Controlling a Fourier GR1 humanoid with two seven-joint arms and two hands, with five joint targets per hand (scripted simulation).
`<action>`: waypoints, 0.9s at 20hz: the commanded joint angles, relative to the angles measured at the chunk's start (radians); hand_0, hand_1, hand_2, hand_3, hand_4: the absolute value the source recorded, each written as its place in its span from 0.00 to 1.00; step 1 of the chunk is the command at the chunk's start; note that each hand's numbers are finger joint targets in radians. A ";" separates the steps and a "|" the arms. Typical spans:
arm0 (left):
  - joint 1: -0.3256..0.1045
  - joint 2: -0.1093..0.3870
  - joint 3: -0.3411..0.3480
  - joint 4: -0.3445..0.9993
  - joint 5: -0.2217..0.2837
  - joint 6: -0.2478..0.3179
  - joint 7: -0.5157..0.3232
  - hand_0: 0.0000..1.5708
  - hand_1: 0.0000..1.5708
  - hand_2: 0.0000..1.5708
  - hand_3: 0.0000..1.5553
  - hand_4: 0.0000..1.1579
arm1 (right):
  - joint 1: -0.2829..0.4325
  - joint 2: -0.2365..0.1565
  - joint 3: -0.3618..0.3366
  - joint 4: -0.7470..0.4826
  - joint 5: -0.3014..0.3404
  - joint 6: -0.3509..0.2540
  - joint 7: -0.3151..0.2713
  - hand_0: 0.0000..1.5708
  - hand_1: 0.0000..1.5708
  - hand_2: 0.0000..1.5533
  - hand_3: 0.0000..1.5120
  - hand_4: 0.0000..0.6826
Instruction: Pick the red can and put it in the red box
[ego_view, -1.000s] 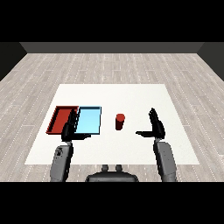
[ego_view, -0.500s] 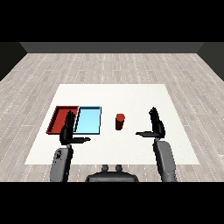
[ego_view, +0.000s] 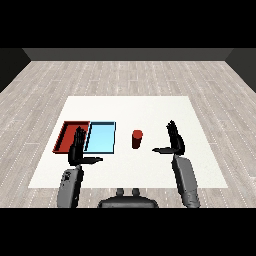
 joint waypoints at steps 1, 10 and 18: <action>-0.006 -0.010 -0.010 0.024 -0.009 0.003 -0.029 0.00 0.00 0.00 0.00 0.00 | -0.034 -0.010 -0.020 0.086 -0.036 0.046 -0.027 0.00 0.00 0.00 0.00 0.00; -0.021 -0.015 0.008 0.062 0.024 -0.013 -0.062 0.00 0.00 0.00 0.00 0.00 | -0.136 0.058 0.011 0.213 -0.015 -0.025 -0.003 0.00 0.00 0.00 0.00 0.00; -0.067 -0.012 -0.003 0.020 0.006 0.027 0.027 0.00 0.00 0.00 0.00 0.00 | -0.197 0.094 0.067 0.341 -0.038 -0.036 -0.042 0.00 0.00 0.00 0.00 0.00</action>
